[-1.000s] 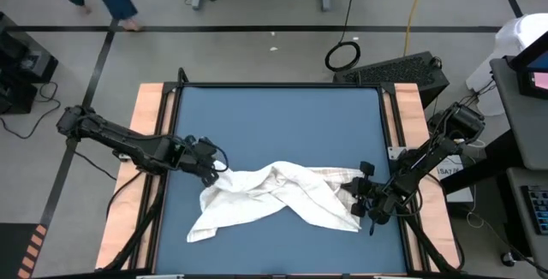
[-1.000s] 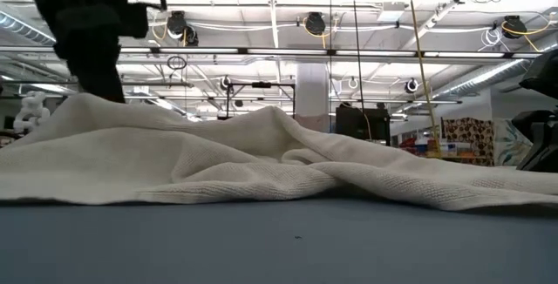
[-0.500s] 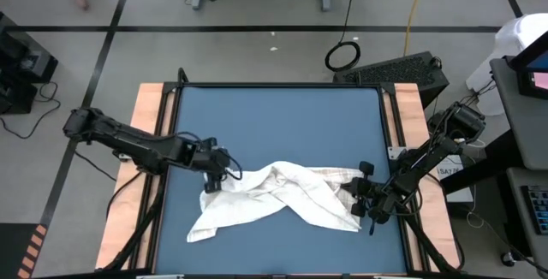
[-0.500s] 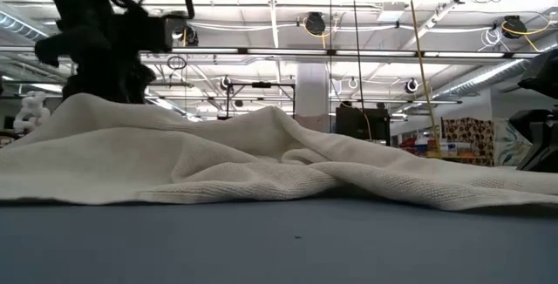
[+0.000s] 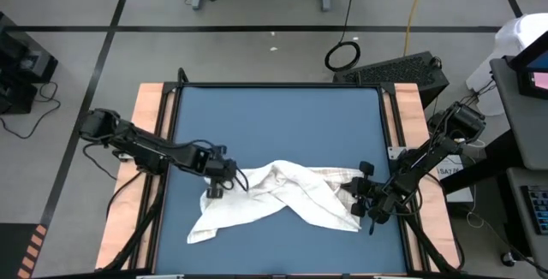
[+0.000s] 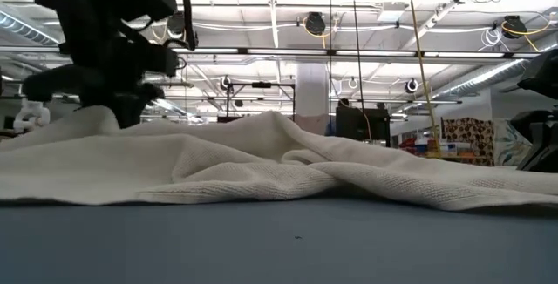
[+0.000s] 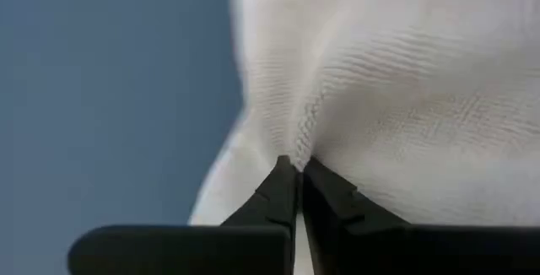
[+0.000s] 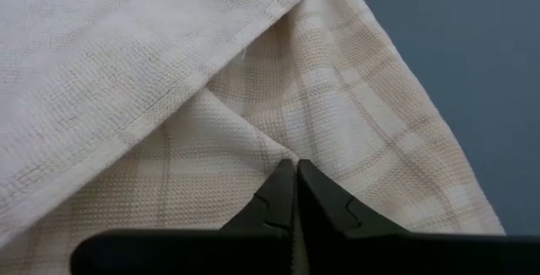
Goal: Roll towel into tight, uniform cylinder
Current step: Roll the white towel
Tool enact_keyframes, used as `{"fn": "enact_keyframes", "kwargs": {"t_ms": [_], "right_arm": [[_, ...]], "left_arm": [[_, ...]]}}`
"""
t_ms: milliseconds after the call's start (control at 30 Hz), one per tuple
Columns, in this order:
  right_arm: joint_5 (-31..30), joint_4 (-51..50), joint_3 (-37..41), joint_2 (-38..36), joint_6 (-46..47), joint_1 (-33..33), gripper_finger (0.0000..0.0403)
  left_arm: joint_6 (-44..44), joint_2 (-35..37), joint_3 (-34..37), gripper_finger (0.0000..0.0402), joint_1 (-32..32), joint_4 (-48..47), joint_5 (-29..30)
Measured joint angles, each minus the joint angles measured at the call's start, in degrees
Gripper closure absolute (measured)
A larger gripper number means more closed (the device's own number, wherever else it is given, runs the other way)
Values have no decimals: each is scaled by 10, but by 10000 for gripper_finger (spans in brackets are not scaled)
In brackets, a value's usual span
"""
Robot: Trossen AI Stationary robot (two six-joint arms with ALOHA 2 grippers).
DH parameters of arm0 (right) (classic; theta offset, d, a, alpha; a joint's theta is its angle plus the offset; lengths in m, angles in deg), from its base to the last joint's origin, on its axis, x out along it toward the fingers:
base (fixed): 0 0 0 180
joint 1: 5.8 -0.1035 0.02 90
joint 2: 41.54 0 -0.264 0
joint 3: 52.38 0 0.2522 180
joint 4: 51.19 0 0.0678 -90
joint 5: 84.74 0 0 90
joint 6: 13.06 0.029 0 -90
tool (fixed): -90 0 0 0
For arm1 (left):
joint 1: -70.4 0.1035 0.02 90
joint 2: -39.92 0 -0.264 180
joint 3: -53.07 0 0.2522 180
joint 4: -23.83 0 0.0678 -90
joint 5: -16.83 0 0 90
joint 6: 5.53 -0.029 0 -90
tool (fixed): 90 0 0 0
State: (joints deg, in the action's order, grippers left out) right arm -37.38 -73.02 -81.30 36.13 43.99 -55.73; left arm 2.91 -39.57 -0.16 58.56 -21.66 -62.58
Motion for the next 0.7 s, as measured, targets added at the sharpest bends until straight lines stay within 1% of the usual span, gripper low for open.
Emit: {"fn": "enact_keyframes", "kwargs": {"t_ms": [100, 233, 300, 367, 433, 500, 567, 600, 667, 700], "right_arm": [[-7, -1, 0, 0, 15, -1, 397], [-13, -2, 0, 0, 23, -1, 397], [-15, -3, 0, 0, 27, -1, 397], [-16, -4, 0, 1, 35, -1, 397], [-16, -5, 0, 0, 40, -1, 397], [-18, -5, 0, 0, 49, -1, 397], [-20, -3, 0, 1, 57, -1, 397], [-20, -1, 0, 1, 58, -1, 397], [-20, 0, 0, 1, 58, -1, 397], [-20, 0, 0, 1, 58, -1, 397]], "left_arm": [[18, 31, -23, 394, -5, -63, 100], [59, 75, -89, 396, -17, -177, 265], [61, 94, -129, 397, -26, -221, 318], [61, 112, -167, 397, -40, -244, 354], [58, 124, -200, 398, -53, -251, 366], [58, 131, -224, 398, -67, -251, 352], [64, 133, -239, 398, -83, -250, 318], [68, 132, -242, 398, -93, -249, 292], [84, 131, -243, 399, -115, -250, 248], [97, 130, -240, 399, -126, -250, 236]]}}
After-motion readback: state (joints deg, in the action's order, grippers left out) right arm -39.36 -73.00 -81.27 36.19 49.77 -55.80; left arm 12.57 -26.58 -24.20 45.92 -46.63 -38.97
